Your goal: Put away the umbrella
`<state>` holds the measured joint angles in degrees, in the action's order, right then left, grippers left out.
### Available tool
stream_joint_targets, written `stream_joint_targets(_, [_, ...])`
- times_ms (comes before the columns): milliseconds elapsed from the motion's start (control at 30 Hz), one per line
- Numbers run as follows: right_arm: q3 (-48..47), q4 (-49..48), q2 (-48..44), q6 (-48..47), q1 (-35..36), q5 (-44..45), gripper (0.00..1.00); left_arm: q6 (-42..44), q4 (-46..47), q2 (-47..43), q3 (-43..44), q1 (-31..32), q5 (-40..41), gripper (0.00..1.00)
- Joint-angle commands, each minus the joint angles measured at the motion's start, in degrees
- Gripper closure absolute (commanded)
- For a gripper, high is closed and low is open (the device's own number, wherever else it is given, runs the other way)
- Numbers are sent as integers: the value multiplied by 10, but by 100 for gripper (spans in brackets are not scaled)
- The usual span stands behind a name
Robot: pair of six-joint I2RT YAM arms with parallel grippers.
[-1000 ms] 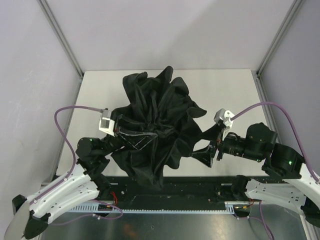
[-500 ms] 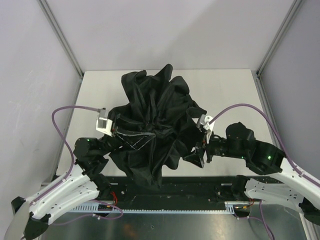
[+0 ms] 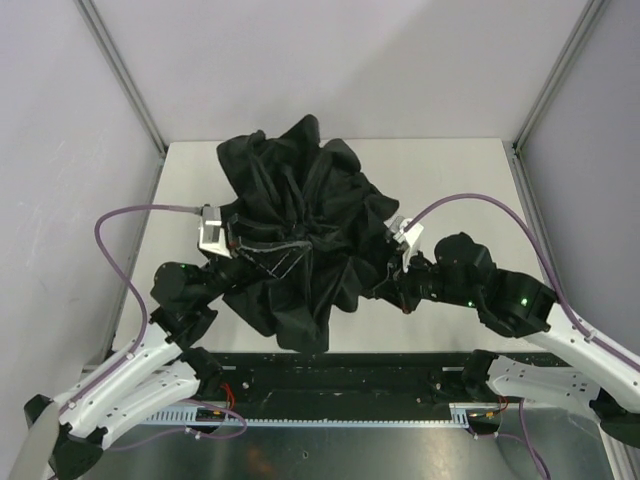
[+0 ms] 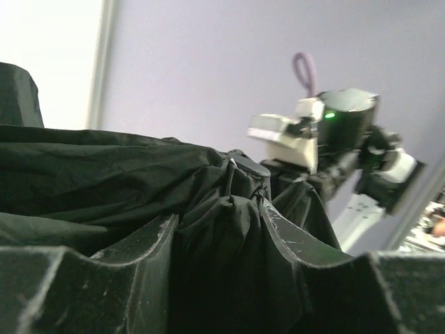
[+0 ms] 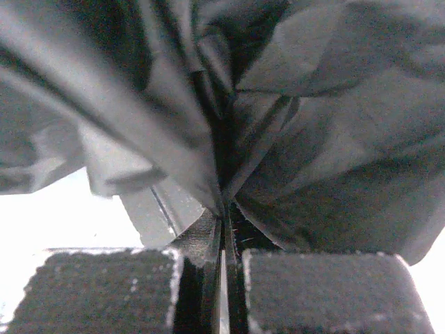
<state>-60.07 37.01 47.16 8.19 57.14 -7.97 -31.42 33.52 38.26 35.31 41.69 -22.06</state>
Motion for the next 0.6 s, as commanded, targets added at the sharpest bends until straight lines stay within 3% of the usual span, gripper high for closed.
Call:
stream_joint_targets(0, [-65, 67, 22, 31, -6, -4, 100, 54, -4, 25, 35, -24, 55, 100])
stream_joint_targets(233, [-105, 20, 104, 72, -4, -160, 100, 72, -10, 67, 41, -26, 73, 100])
stream_joint_targets(367, [-125, -17, 145, 69, 24, -194, 100, 84, -15, 76, 36, -27, 92, 100])
stream_joint_targets(567, [-129, -172, 192, 98, 43, -287, 100, 44, -15, 112, 48, -27, 66, 100])
